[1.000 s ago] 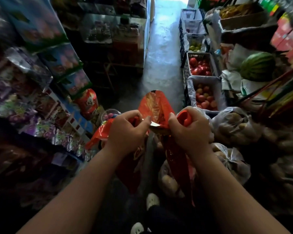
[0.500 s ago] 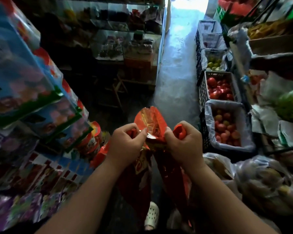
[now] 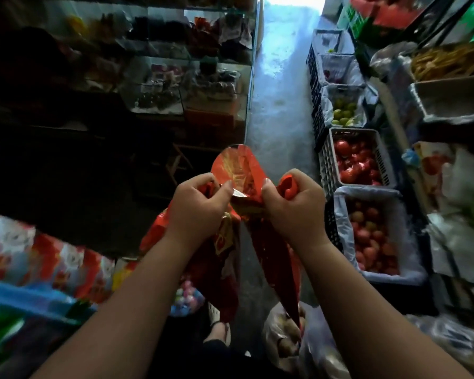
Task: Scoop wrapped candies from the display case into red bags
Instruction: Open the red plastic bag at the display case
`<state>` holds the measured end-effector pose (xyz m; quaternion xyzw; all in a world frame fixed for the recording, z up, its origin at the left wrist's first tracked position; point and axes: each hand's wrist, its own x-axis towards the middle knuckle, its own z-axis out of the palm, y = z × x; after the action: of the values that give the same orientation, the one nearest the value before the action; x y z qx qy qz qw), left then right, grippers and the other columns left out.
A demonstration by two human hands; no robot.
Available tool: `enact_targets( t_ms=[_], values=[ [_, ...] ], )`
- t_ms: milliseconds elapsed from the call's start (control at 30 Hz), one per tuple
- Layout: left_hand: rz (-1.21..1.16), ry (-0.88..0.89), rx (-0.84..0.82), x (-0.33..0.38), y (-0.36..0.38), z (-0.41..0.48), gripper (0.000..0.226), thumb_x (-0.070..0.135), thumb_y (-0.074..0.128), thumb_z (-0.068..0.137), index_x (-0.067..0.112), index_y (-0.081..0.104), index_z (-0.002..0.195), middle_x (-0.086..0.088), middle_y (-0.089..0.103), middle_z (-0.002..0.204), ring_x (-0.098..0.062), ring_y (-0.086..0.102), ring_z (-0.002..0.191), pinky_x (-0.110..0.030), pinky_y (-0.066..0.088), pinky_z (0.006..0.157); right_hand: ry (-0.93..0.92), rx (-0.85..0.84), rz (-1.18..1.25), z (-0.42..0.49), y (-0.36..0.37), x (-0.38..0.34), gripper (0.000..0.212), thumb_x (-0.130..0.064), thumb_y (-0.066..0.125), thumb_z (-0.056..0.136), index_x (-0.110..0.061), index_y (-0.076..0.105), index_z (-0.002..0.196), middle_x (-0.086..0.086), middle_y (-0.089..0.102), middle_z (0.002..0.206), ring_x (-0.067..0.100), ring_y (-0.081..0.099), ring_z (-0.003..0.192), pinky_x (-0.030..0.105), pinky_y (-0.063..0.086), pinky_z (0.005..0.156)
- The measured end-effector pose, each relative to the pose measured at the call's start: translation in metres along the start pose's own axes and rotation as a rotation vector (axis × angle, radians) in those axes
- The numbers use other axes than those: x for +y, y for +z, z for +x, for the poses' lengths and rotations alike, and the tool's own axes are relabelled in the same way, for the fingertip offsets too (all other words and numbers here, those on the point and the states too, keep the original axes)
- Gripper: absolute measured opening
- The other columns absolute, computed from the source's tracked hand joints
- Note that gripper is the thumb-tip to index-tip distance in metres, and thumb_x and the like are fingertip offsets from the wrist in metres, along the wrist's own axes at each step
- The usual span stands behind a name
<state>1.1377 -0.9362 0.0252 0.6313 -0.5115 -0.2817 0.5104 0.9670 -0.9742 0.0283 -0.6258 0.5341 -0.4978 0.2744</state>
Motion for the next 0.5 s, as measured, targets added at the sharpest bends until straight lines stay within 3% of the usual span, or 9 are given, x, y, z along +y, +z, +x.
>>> enact_targets(
  t_ms=[167,267,433,500],
  values=[
    [0.017,0.037,-0.069,-0.009,-0.006,0.100,0.036,0.028,0.070,0.093,0.018,0.058,0.060,0.001,0.053,0.051,-0.018,0.049,0.045,-0.032,0.041,0.044,0.008,0.020,-0.002,0.083,0.044,0.007,0.045,-0.020,0.077,0.081,-0.018,0.040,0.055,-0.010,0.036,0.049,0.007,0.035,0.046,0.013,0.029,0.047],
    [0.030,0.067,-0.060,-0.013,-0.008,0.151,0.042,0.029,0.068,0.093,0.007,0.053,0.061,-0.012,0.051,0.055,-0.032,0.049,0.049,-0.040,0.040,0.044,-0.011,-0.001,-0.008,0.128,0.070,0.008,0.043,-0.020,0.076,0.082,-0.014,0.043,0.056,-0.010,0.037,0.050,0.007,0.037,0.047,0.012,0.030,0.047],
    [0.006,0.061,-0.001,-0.026,-0.013,0.217,0.045,0.024,0.071,0.096,0.014,0.049,0.057,0.007,0.045,0.047,-0.005,0.041,0.042,-0.021,0.033,0.042,-0.023,-0.041,0.060,0.193,0.112,0.013,0.048,-0.018,0.077,0.084,-0.026,0.038,0.056,-0.014,0.044,0.051,0.005,0.038,0.045,0.010,0.030,0.047],
    [0.011,0.020,0.023,-0.034,-0.015,0.243,0.046,0.023,0.072,0.095,0.015,0.049,0.056,0.011,0.045,0.046,-0.004,0.041,0.042,-0.017,0.033,0.043,-0.031,-0.078,0.073,0.222,0.130,0.017,0.048,-0.019,0.076,0.084,-0.028,0.038,0.056,-0.015,0.045,0.051,0.004,0.038,0.044,0.009,0.030,0.046]
  ],
)
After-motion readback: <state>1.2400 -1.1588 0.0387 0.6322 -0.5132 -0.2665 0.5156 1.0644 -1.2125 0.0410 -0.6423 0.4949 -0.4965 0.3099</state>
